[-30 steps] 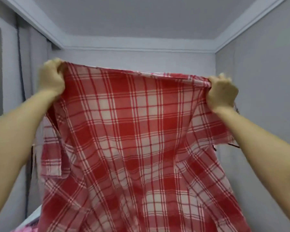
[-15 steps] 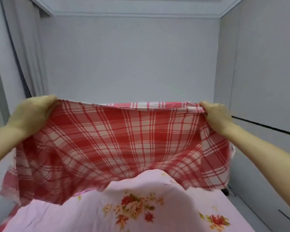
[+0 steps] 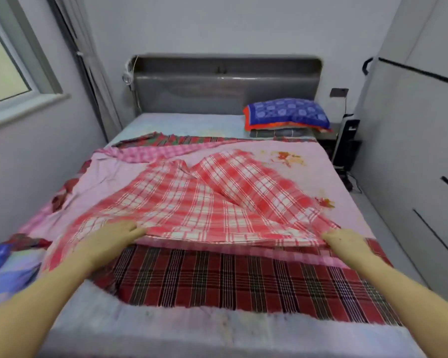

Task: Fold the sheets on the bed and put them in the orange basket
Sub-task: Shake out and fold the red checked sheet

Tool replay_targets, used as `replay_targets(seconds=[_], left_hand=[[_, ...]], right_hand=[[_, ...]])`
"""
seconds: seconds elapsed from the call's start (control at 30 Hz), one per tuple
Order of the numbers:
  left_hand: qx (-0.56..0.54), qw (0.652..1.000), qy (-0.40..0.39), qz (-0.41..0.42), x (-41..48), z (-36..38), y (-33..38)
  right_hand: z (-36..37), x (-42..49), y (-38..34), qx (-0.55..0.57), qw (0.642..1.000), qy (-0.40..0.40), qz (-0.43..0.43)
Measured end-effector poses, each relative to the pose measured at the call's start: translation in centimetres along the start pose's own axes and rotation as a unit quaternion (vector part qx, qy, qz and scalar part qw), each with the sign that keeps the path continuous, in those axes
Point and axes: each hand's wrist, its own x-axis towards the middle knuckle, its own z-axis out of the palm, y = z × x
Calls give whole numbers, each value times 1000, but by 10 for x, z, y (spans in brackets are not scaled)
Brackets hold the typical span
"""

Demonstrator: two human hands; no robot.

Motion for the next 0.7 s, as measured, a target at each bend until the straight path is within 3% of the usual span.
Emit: replay_targets(seconds=[0.07,0.13,0.2,0.3,0.4,0.47,0.57,0.7], left_hand=[[-15,998,-56,-7,-33,32,32],[-10,992,-124,-2,-59,49,64],[-11,975,-222,-14,-80,68,95],[-35,917,-397,21,-101,92,132],[-52,864,-498,44,-96,115,158],[-29,830,-551,75,-85,129,173],[-31,818,-564,111,-59,135,185],[-71,868,-485,75,-3,164,177]], right_hand=[[40,-26,-15,-8,1000,-18,-13],[64,-54,-33,-48,995,-87,-11],[98,-83,-46,-2,989,-144,-26],[148,-108,-65,40,987,-144,-67],[149,-138,-92,-26,969,-244,-43],[162,-155,-102,36,949,-313,25],[181,-175,-109,77,911,-405,29],[196,-167,-96,161,877,-430,145]])
